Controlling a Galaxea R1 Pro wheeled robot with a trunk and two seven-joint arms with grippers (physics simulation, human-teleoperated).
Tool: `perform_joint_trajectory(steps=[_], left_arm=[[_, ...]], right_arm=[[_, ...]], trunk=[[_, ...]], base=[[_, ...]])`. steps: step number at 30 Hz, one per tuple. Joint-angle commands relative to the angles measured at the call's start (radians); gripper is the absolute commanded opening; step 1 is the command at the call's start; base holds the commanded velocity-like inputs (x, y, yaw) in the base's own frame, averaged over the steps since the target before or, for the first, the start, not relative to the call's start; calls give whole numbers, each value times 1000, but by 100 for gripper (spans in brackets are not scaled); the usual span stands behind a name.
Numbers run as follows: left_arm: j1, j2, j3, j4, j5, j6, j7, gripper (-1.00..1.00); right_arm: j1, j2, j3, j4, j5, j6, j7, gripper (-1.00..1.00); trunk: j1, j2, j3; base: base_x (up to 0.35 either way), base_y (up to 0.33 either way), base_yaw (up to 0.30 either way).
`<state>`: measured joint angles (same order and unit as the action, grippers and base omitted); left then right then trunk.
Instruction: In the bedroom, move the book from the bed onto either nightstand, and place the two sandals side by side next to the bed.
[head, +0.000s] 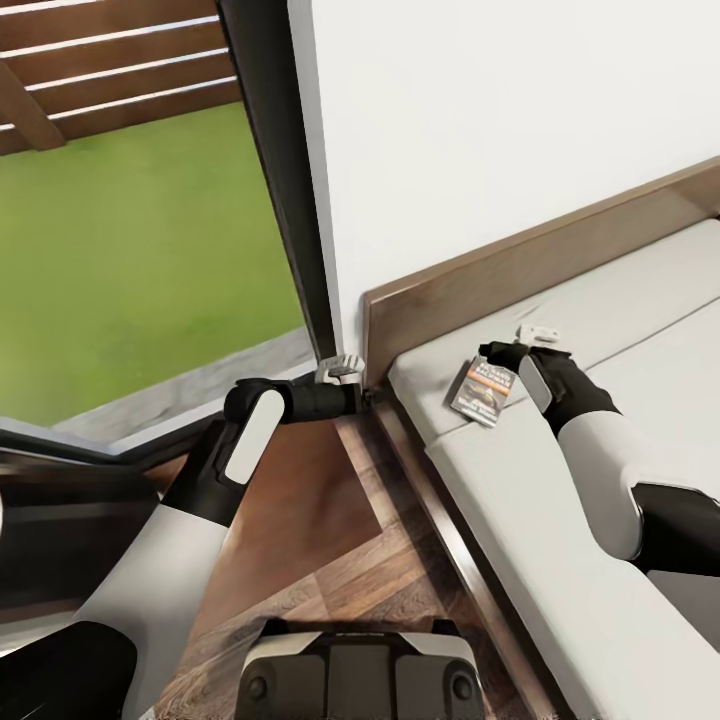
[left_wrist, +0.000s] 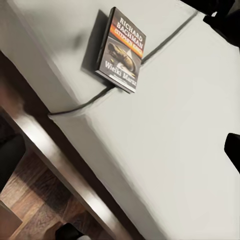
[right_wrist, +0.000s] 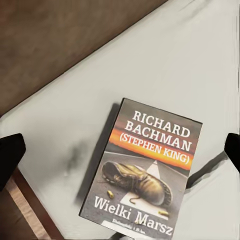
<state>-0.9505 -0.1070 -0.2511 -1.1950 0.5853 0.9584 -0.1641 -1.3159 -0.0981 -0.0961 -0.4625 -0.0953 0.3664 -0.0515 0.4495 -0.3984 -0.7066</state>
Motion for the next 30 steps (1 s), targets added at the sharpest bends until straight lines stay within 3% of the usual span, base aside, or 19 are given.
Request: perform_joint_trajectory(steps=[1,8,30], left_arm=[[-1,0,1,0,-9,3,-9,100],[-1,0,1,0,-9,3,-9,100],[-1,1,1,-6,-9,3,-11,100]], right_arm=[[0,0,0,-2,-10,1,-5,100],[0,0,-3,5,-12,-103,-5,100],[1,2,-3,10,-14,-240,-5,100]], trunk=[[0,-2,-3],[0,-2,-14],[0,-2,-49]], base=[[0,0,0],[0,0,0],[0,0,0]])
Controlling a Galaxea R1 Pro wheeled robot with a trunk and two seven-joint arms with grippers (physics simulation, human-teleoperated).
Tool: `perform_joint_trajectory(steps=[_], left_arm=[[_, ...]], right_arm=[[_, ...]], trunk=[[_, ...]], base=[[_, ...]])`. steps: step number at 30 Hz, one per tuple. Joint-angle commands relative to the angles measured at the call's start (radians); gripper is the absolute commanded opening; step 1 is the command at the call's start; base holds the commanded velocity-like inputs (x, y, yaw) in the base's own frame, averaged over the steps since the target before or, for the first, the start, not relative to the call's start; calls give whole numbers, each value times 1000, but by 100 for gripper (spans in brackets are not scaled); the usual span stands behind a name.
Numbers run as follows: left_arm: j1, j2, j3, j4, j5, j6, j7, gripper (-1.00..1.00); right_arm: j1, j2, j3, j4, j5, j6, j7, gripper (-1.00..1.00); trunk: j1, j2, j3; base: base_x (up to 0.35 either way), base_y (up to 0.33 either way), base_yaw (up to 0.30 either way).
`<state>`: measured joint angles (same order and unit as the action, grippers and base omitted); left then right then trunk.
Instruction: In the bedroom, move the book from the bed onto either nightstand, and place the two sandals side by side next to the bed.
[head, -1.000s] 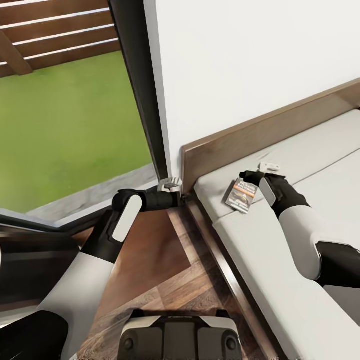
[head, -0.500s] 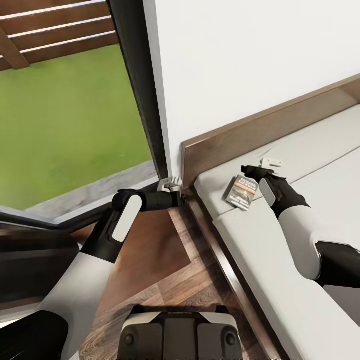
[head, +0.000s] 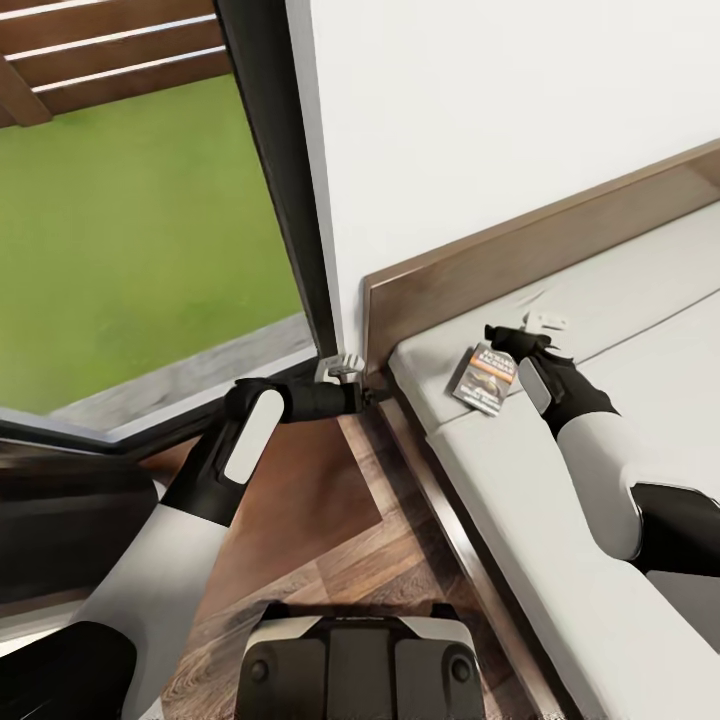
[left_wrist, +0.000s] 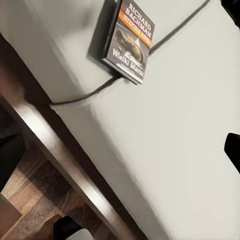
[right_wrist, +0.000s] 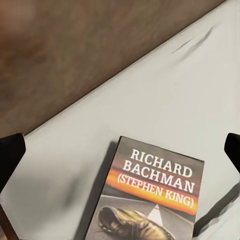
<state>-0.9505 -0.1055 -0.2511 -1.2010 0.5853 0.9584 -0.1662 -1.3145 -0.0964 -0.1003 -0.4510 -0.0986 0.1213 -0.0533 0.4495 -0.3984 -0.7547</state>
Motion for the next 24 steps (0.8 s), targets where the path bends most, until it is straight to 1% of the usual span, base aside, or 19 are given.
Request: perform_joint_trajectory(steps=[1,9,17,24], left_arm=[[-1,0,1,0,-9,3,-9,100],[-1,0,1,0,-9,3,-9,100],[-1,0,1,1,-9,3,-9,100],[-1,0,1,4,-9,3,-9,100]], right_arm=[[0,0,1,-1,-11,-2,-3,100],[0,0,-1,38,-9,-57,-5,100],[0,0,-1,36,-8,-66,-12,100],[0,0,-1,36,-7,-103,-17,100]], trunk=[[0,-2,-3],[0,-2,-16],[0,-2,-28],[0,-2,-40]], base=[[0,0,0],[0,0,0],[0,0,0],[0,0,0]])
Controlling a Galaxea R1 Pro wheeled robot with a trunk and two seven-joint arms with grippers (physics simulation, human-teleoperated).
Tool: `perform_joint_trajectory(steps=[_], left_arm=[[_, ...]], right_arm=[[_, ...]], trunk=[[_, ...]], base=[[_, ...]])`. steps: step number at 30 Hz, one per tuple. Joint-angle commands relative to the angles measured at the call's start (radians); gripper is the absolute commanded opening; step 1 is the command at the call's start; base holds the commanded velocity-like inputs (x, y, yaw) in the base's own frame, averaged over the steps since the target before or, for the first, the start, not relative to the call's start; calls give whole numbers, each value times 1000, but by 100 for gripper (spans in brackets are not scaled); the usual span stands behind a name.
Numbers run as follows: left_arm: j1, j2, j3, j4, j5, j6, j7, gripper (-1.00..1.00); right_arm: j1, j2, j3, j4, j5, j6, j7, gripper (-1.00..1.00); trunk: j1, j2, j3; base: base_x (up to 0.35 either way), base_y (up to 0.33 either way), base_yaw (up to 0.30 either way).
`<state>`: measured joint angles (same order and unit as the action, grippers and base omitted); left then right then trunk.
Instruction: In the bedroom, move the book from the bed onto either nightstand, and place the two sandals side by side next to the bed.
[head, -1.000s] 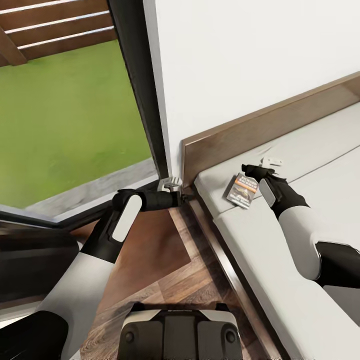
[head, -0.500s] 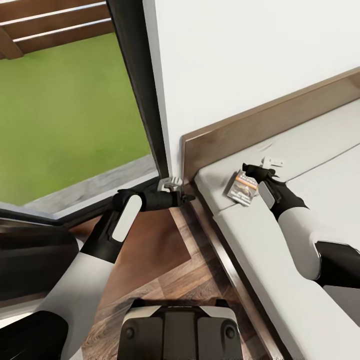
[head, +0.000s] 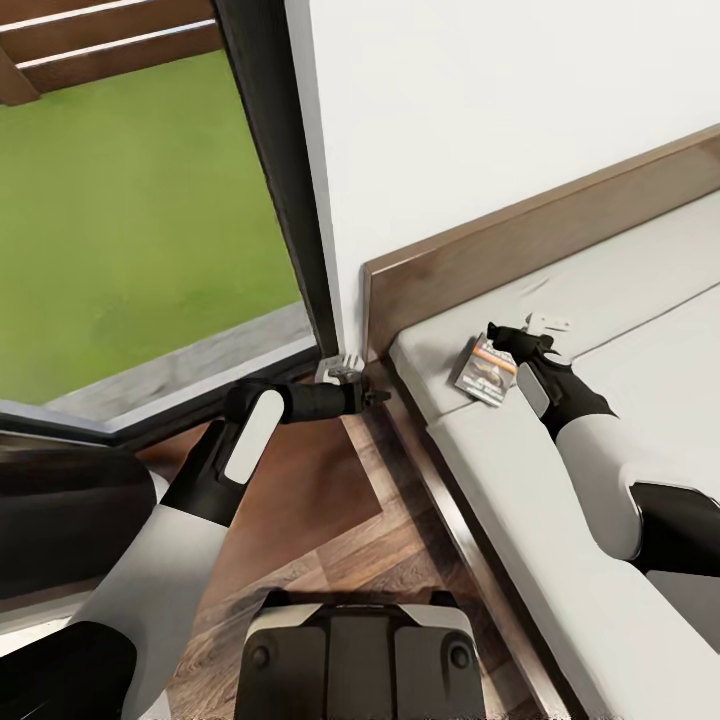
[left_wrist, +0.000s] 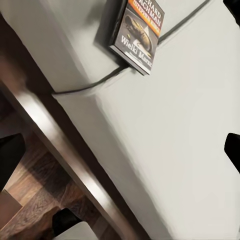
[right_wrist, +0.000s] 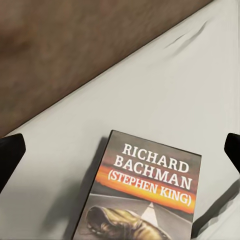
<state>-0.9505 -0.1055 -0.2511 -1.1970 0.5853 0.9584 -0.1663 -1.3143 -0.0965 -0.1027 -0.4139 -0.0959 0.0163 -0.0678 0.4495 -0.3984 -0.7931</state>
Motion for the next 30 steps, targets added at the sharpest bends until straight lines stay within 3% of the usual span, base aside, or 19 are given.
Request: perform_joint_trajectory(steps=[1,30], left_arm=[[-1,0,1,1,-9,3,-9,100],[1,0,1,5,-9,3,-9,100]], right_arm=[[0,0,1,-1,-10,-2,-2,100],[0,-5,0,-7,-10,-68,-3,100]], trunk=[[0,-2,-3],[0,-2,-49]], base=[[0,0,0],[0,0,0]])
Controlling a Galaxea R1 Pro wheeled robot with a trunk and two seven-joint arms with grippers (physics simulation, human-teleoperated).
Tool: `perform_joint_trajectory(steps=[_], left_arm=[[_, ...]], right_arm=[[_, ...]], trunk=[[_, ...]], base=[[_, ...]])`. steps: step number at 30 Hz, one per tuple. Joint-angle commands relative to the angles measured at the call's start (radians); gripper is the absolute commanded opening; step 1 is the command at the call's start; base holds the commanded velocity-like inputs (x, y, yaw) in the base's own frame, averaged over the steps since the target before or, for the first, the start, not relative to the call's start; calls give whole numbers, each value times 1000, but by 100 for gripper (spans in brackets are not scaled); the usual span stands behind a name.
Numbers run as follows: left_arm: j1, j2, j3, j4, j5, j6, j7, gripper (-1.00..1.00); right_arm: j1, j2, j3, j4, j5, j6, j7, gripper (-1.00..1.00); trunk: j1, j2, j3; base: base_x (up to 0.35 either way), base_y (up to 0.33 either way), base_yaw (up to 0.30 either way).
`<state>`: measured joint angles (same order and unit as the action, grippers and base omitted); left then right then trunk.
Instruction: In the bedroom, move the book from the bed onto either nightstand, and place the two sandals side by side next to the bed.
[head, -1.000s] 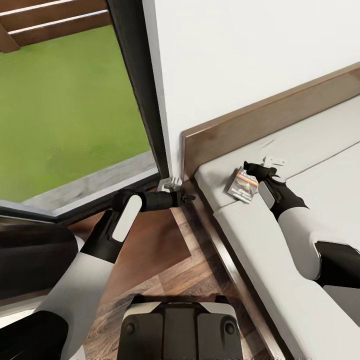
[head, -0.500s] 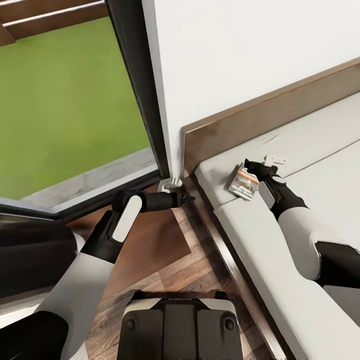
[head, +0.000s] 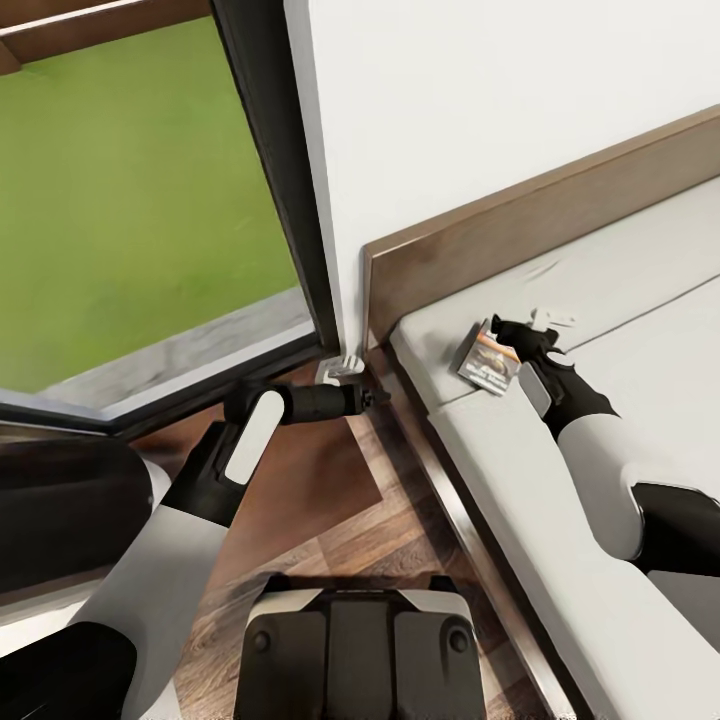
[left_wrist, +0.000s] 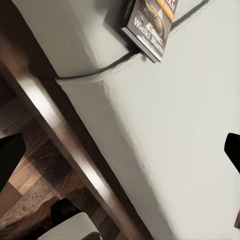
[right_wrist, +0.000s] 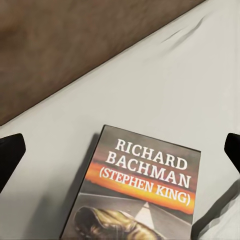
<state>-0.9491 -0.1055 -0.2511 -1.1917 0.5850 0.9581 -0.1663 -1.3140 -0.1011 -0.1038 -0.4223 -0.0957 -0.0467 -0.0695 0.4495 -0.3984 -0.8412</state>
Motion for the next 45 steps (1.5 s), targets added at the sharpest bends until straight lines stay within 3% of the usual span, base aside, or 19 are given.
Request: perform_joint_trajectory(steps=[1,9,26,45], left_arm=[[-1,0,1,-1,-9,3,-9,100],[0,0,1,0,-9,3,-9,100],[0,0,1,1,-10,2,-9,100],[0,0,1,2,-10,2,-9,100]], right_arm=[[-1,-1,1,2,-10,-11,-1,100],[-1,-8,0,1,-11,-25,-1,100],[-1,-15,-103,-5,-10,-68,-1,100],[-1,-12,-109,-70,-12,-68,-1,100]], trunk=[[0,-2,-3],[0,-2,-15],[0,-2,-43],[0,-2,-73]], base=[[0,0,0],[0,0,0],[0,0,0],[0,0,0]])
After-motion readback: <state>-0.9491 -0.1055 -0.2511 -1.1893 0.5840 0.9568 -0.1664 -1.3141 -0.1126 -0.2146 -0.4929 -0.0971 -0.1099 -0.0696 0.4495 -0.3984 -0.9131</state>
